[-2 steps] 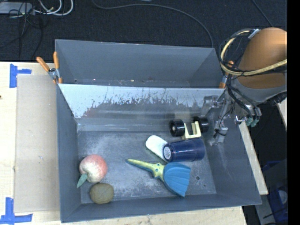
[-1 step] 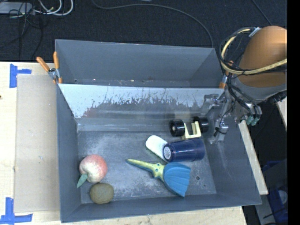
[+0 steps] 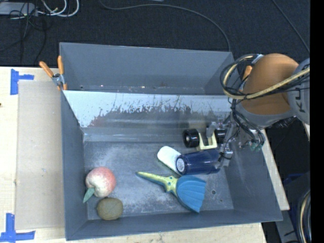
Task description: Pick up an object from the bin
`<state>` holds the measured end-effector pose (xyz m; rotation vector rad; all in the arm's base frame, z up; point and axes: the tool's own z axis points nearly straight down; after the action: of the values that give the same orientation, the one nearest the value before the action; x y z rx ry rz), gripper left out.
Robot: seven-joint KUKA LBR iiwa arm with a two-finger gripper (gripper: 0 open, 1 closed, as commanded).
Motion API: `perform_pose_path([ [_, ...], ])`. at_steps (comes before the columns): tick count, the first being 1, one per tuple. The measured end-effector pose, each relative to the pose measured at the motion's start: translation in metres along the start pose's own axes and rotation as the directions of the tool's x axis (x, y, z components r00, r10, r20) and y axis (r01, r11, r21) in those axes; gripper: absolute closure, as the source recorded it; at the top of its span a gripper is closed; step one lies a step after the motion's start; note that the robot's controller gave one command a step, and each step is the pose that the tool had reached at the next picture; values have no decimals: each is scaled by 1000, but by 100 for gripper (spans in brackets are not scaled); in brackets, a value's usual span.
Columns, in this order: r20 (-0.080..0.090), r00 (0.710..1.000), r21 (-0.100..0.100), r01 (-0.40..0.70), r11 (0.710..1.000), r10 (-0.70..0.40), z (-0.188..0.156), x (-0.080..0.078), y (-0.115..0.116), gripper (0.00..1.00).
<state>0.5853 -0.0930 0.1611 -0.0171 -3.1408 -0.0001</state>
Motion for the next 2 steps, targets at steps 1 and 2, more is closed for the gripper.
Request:
perform_pose_path([
  [1,-9,1000,-1,-3,1000,3,41,3,4,0],
  [2,-4,1000,-1,-30,1000,30,36,-1,-5,0],
])
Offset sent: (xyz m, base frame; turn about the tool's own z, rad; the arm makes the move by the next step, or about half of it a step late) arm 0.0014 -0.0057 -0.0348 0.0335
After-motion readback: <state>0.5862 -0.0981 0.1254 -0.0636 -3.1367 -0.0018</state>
